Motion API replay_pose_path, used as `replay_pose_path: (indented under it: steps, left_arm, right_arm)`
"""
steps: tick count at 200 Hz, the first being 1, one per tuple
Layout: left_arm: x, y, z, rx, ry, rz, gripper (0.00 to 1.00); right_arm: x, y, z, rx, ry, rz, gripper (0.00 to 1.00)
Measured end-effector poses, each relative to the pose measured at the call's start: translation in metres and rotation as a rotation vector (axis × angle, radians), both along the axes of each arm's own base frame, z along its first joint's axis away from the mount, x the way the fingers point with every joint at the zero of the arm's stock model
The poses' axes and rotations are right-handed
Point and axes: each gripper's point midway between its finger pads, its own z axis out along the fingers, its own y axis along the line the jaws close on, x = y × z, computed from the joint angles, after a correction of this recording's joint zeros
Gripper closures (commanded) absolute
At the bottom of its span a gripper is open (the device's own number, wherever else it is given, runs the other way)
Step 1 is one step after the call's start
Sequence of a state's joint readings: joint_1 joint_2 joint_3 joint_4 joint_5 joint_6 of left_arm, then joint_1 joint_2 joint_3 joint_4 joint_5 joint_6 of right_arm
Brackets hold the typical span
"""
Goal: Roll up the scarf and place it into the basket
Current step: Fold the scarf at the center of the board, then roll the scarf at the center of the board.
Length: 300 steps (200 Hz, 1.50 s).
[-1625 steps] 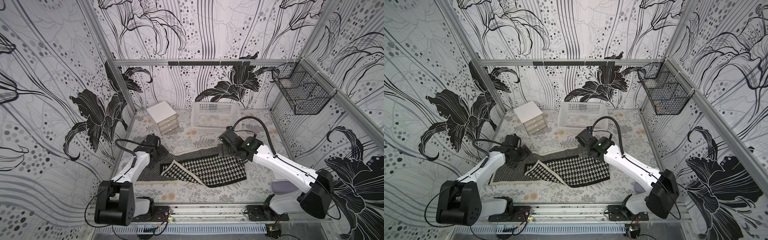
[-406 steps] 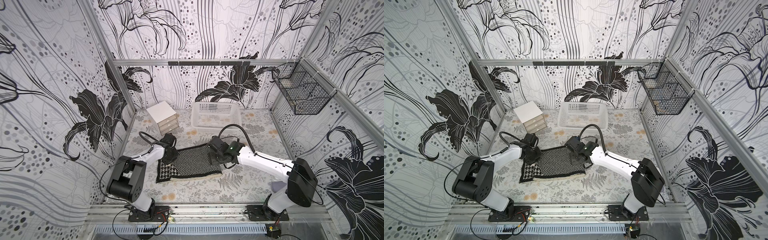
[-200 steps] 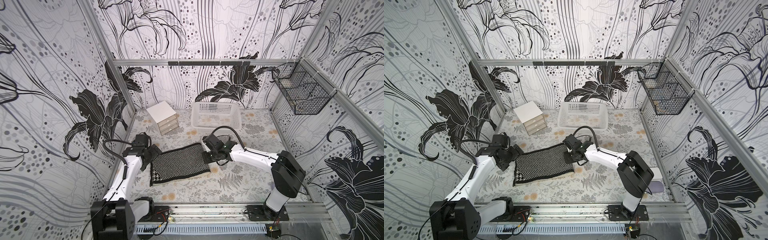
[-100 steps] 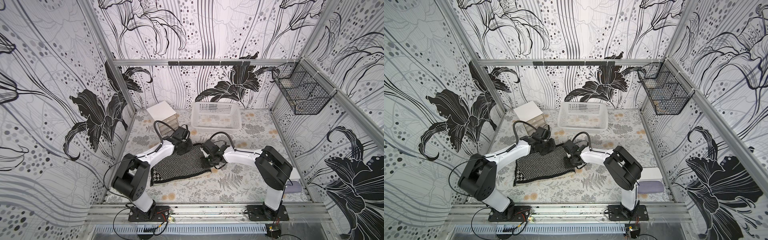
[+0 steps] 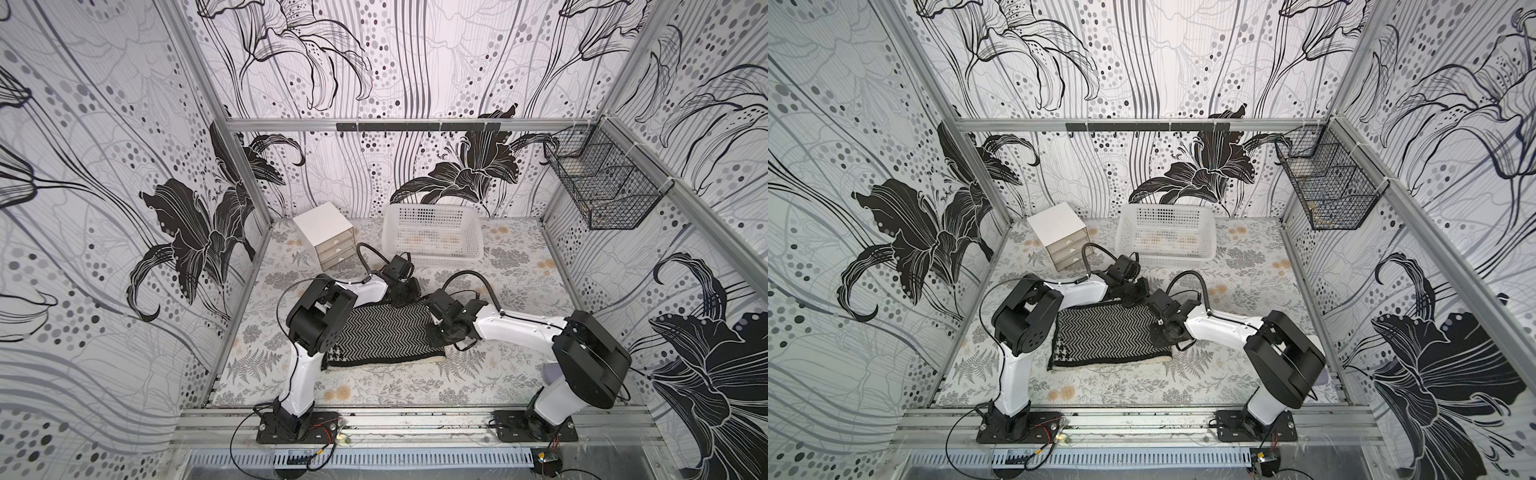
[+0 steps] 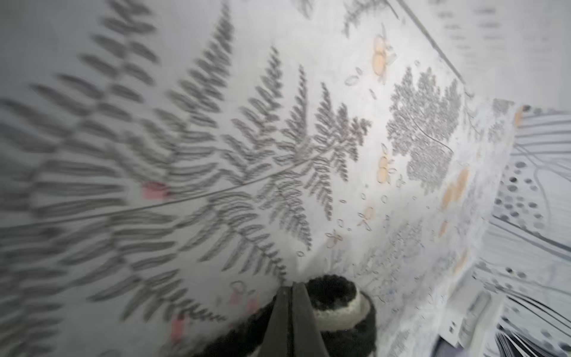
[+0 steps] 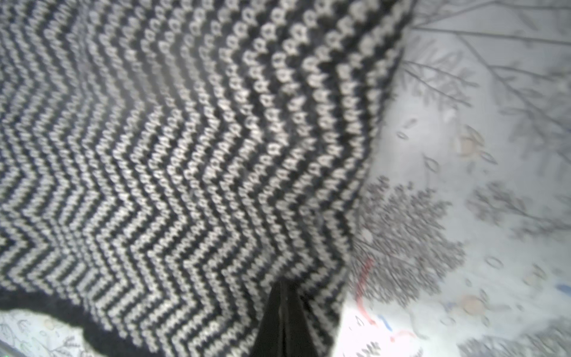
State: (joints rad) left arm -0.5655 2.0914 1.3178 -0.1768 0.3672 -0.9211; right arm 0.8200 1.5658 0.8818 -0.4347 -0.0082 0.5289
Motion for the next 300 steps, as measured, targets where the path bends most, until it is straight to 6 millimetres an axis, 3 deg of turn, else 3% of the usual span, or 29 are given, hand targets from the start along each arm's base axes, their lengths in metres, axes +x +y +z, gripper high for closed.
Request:
replay_pose_path:
  steps: [25,38,63,74,79,85,92,110,120,139,155,172,204,217,251,272,286,300]
  left_arm:
    - [0.000,-0.002,0.005,-0.018,-0.029,-0.001,1.00]
    - [-0.011,0.004,0.015,0.003,-0.055,-0.003,0.96]
    - [-0.023,0.005,0.066,0.000,-0.153,-0.023,0.86]
    - [-0.026,0.002,0.087,-0.028,-0.207,-0.032,0.68]
    - [-0.027,0.001,0.092,-0.038,-0.219,-0.030,0.65]
    - [-0.032,0.001,0.094,-0.047,-0.230,-0.032,0.54]
    - [-0.037,0.002,0.091,-0.049,-0.231,-0.035,0.39]
    - [-0.052,0.013,0.064,-0.013,-0.189,-0.019,0.30]
    - [-0.064,0.022,0.045,0.021,-0.145,-0.018,0.30]
    - [-0.082,0.028,0.026,0.067,-0.095,-0.032,0.31]
    - [-0.085,0.026,0.028,0.074,-0.105,-0.036,0.36]
    - [-0.087,0.024,0.034,0.078,-0.121,-0.039,0.45]
    - [-0.097,0.022,0.029,0.131,-0.123,-0.052,0.71]
    - [-0.102,0.021,0.027,0.164,-0.122,-0.063,0.82]
    - [-0.106,0.019,0.024,0.222,-0.123,-0.068,0.85]
    - [-0.106,0.022,0.020,0.257,-0.116,-0.060,0.87]
    - [-0.106,0.027,0.015,0.285,-0.102,-0.051,0.87]
    - [-0.107,0.031,0.010,0.305,-0.090,-0.044,0.84]
  right_arm:
    - [0.005,-0.010,0.019,0.014,-0.061,-0.027,1.00]
    - [0.014,-0.010,0.029,0.027,-0.090,-0.035,1.00]
    - [0.037,0.001,0.048,0.053,-0.136,-0.029,1.00]
    - [0.049,0.010,0.050,0.064,-0.146,-0.024,1.00]
    - [0.054,0.014,0.049,0.072,-0.149,-0.023,1.00]
    - [0.061,0.018,0.045,0.075,-0.147,-0.021,1.00]
    - [0.067,0.021,0.038,0.075,-0.136,-0.023,1.00]
    - [0.074,0.015,0.002,0.037,-0.063,-0.032,1.00]
    - [0.076,0.012,-0.016,0.025,-0.029,-0.044,1.00]
    - [0.087,0.013,-0.011,0.057,-0.053,-0.058,1.00]
    - [0.083,0.007,-0.010,0.060,-0.062,-0.059,0.99]
    - [0.073,-0.003,0.001,0.056,-0.077,-0.058,0.87]
    - [0.063,-0.016,0.024,0.069,-0.114,-0.058,0.76]
    - [0.058,-0.020,0.019,0.064,-0.103,-0.060,0.73]
    - [0.040,-0.028,-0.007,0.037,-0.031,-0.054,0.69]
    - [0.040,-0.024,-0.015,0.050,-0.012,-0.050,0.78]
    - [0.041,-0.020,-0.017,0.069,-0.006,-0.046,1.00]
    - [0.041,-0.016,-0.016,0.085,-0.006,-0.042,1.00]
